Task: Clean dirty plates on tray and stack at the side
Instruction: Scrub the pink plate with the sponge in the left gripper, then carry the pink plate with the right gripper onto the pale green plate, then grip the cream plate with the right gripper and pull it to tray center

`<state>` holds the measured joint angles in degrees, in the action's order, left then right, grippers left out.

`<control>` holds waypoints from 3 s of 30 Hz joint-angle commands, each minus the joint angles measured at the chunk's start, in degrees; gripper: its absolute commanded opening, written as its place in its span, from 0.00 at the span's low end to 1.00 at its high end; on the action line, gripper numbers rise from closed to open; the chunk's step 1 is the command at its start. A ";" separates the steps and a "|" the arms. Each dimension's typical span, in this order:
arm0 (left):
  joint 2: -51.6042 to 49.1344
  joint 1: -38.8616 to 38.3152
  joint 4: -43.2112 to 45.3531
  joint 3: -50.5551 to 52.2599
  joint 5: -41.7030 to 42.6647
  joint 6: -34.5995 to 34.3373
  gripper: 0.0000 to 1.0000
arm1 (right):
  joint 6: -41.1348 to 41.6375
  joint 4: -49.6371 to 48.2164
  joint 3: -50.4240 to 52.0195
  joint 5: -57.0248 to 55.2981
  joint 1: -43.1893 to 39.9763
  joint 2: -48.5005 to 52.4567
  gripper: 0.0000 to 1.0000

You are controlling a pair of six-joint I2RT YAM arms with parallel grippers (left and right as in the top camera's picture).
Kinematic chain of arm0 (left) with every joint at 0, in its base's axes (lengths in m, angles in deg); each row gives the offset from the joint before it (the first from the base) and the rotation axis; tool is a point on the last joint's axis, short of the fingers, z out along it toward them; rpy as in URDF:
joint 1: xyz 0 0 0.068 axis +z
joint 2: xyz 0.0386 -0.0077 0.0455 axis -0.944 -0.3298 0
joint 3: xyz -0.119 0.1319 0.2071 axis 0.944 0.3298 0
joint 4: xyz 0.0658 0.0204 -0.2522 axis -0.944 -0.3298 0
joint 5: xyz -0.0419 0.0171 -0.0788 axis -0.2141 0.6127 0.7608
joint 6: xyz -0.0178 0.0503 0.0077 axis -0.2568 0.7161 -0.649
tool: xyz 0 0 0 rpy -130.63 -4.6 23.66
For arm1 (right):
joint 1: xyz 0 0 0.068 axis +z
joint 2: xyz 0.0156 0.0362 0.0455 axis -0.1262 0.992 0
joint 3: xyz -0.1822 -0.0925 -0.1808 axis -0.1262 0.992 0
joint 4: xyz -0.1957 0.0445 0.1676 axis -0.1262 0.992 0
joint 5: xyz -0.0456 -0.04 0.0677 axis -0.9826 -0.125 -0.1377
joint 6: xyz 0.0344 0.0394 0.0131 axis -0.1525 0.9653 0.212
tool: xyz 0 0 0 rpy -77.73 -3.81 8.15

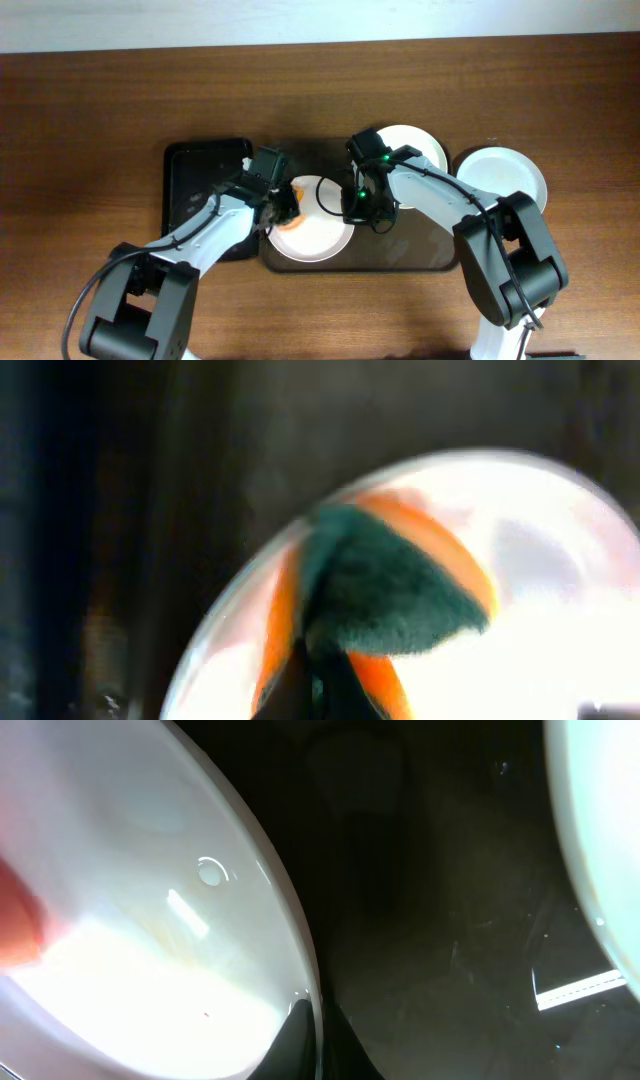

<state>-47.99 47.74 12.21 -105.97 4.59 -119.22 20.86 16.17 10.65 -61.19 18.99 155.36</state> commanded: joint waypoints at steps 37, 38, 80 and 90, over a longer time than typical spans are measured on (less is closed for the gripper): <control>21.57 12.15 -14.19 0.81 -2.01 14.67 0.00 | -8.28 4.11 0.22 -18.32 0.39 -14.21 0.04; 21.57 14.05 -14.38 0.81 -2.05 14.69 0.00 | -8.37 4.68 0.22 -21.84 0.39 -16.15 0.04; 1.29 16.41 -2.49 0.83 -9.31 30.49 0.04 | -2.25 6.03 1.14 -12.28 -55.89 -15.96 0.08; 1.31 16.41 -2.45 0.81 -9.27 30.49 0.00 | -12.85 5.27 1.16 -0.66 -38.14 -15.10 0.58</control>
<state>-46.18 64.02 9.63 -105.16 -4.06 -89.03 9.02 21.51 11.44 -61.83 -22.28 139.92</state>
